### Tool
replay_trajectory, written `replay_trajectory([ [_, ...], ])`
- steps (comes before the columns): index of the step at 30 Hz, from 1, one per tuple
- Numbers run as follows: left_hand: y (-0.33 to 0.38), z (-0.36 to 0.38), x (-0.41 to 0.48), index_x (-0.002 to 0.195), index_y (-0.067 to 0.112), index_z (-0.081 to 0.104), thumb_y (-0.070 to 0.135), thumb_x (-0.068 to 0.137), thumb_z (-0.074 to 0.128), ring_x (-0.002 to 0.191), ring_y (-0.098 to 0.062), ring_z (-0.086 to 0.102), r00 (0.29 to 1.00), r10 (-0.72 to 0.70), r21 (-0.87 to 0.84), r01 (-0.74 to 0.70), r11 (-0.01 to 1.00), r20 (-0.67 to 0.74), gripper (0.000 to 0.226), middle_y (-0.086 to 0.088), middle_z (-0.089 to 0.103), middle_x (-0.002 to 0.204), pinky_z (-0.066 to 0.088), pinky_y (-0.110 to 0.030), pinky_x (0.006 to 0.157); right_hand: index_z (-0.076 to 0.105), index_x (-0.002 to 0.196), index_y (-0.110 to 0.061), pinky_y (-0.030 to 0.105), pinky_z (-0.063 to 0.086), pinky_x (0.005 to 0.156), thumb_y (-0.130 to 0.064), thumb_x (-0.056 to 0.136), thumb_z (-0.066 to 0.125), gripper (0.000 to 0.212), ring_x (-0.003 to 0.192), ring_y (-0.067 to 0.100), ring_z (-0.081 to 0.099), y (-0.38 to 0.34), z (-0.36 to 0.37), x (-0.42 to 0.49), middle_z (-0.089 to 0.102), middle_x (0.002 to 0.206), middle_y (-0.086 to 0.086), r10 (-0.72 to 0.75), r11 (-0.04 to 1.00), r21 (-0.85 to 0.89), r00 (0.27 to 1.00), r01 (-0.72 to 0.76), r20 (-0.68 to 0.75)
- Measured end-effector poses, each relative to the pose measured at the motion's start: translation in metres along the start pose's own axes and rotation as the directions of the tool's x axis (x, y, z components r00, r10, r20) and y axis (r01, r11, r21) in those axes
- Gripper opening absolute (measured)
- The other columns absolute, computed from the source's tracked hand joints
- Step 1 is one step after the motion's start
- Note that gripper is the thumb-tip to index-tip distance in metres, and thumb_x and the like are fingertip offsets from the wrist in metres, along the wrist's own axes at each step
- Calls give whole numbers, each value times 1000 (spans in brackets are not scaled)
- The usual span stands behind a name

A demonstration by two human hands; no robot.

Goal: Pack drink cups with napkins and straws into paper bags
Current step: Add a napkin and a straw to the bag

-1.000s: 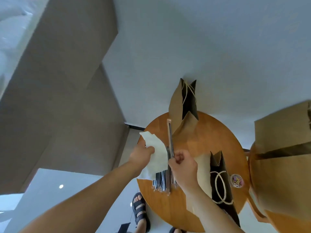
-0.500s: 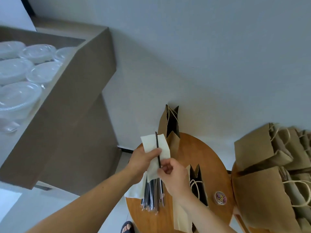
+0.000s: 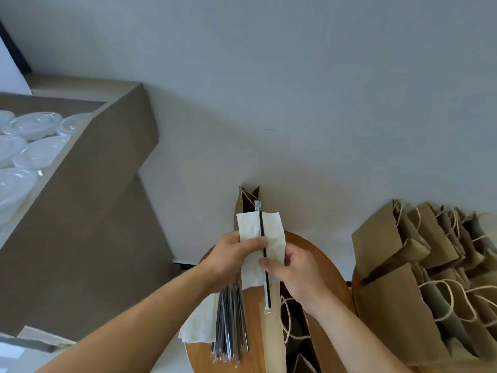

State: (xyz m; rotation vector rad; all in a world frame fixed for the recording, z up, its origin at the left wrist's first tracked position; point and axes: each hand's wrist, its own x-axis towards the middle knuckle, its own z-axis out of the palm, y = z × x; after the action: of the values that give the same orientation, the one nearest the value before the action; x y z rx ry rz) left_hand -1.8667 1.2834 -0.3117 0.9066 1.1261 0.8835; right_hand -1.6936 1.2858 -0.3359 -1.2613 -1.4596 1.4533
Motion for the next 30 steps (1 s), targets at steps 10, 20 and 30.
replay_trajectory([
  [10, 40, 20, 9, 110, 7, 68, 14, 94, 64, 85, -14, 70, 977, 212, 216, -202, 955, -24, 18, -7, 71, 100, 58, -27, 71, 68, 108, -34, 34, 60, 84, -28, 87, 75, 23, 101, 10, 69, -1, -38, -6, 73, 107, -10, -33, 989, -143, 998, 41, 56],
  [20, -20, -5, 35, 136, 22, 50, 21, 91, 65, 111, -16, 60, 995, -66, 689, 103, 717, -80, 48, 3, 60, 124, 53, -35, 96, 58, 98, -34, 15, 54, 60, -40, 89, 70, 15, 82, -1, 65, 25, -59, 33, 66, 97, -17, -126, 950, -311, 921, 6, -368],
  [30, -158, 50, 24, 113, 24, 62, 73, 71, 58, 94, -19, 66, 854, -519, 827, 321, 463, -41, 64, 0, 67, 105, 57, -40, 88, 56, 105, -28, 12, 51, 58, -41, 94, 62, 18, 79, 3, 63, 88, -20, 25, 65, 102, -11, 46, 865, -470, 961, -176, -274],
])
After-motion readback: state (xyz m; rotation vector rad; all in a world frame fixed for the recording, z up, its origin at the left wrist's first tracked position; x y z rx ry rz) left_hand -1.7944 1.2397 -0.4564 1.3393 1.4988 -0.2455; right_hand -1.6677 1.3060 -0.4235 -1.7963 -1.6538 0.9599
